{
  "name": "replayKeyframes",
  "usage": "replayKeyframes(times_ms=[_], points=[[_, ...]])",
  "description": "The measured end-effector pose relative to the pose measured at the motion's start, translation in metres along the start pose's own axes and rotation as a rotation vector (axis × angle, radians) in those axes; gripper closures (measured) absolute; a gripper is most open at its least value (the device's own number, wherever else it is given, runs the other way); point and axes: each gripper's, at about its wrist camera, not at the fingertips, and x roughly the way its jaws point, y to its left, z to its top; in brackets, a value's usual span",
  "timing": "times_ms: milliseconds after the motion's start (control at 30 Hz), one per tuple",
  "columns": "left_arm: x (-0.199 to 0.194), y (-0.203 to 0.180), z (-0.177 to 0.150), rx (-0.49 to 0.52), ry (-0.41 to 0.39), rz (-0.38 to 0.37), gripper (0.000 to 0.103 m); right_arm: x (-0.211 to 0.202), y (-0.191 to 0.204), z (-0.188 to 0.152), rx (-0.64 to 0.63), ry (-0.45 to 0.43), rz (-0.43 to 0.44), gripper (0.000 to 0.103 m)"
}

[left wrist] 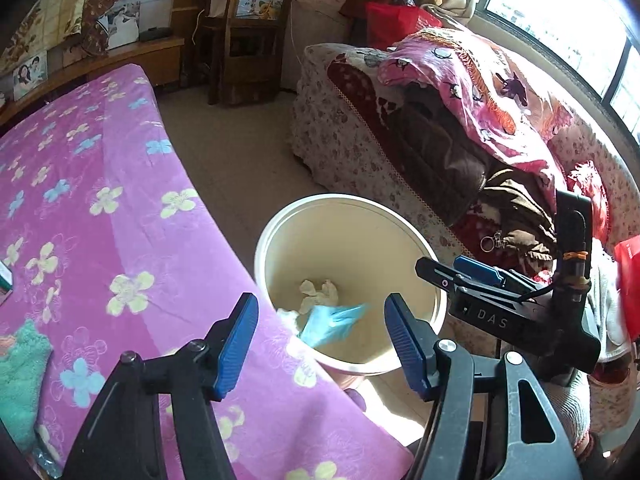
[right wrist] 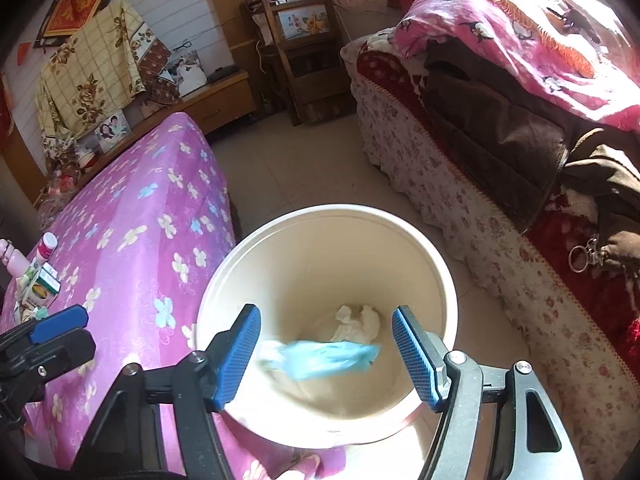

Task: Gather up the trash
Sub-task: 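Return both tools over the remaining trash on the table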

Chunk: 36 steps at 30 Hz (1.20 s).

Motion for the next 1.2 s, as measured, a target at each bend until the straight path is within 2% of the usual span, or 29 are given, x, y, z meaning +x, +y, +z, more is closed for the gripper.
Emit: replayKeyframes(times_ms=[167,533,1200], points=[[-0.008,0.001,-0.003,0.019,-0.012,0.047,0.037,-0.003,0.012,-0.006,-0.017,0.016,0.023,0.031],[-0.043,0.009,-0.013,0.035,-0.068,0.123,0.037,-0.034,0.048,-0.006,-0.055,-0.02,0.046,0.031],[-0.136,0.072,-0.044,-0.023,-0.194,0.239,0.037,-0.075,0.156,-0.022,-0.185,-0.083,0.129,0.031]])
